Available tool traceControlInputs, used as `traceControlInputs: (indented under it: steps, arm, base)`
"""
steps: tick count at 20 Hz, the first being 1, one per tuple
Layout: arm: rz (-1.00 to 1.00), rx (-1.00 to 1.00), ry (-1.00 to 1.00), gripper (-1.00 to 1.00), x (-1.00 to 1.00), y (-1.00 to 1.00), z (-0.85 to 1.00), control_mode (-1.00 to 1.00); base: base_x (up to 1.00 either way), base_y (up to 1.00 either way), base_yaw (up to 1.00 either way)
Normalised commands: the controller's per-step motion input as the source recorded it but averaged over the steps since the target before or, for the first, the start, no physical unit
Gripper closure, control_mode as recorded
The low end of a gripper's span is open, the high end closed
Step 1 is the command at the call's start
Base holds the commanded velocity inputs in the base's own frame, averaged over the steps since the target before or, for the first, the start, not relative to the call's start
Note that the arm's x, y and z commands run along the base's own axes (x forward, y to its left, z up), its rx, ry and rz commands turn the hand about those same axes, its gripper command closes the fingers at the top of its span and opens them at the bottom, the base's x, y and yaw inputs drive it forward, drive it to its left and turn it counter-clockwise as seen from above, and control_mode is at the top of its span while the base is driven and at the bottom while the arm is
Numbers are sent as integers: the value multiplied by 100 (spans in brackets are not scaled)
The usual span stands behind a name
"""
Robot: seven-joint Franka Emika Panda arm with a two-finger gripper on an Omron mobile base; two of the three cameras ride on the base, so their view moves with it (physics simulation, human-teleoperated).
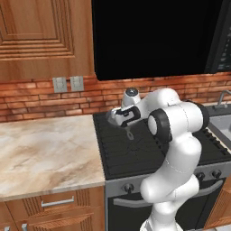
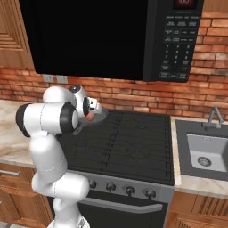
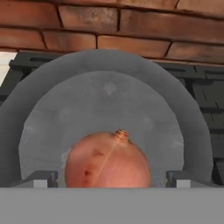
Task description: Place the pan on the rear left burner on the stove. Then place the tomato and the onion in the pan and turn on the rear left burner.
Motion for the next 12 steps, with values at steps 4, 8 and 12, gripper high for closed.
traceControlInputs:
  steps: [4,8,12]
  arm:
    - [-3,0,-14,-100,-39,0,47,-100]
    - [-3,0,-13,-100,-46,-4,44,-100]
    - [-3,0,-9,-100,-65,-10,38,-100]
  base:
    - [0,0,0]
    - [0,0,0]
    - [0,0,0]
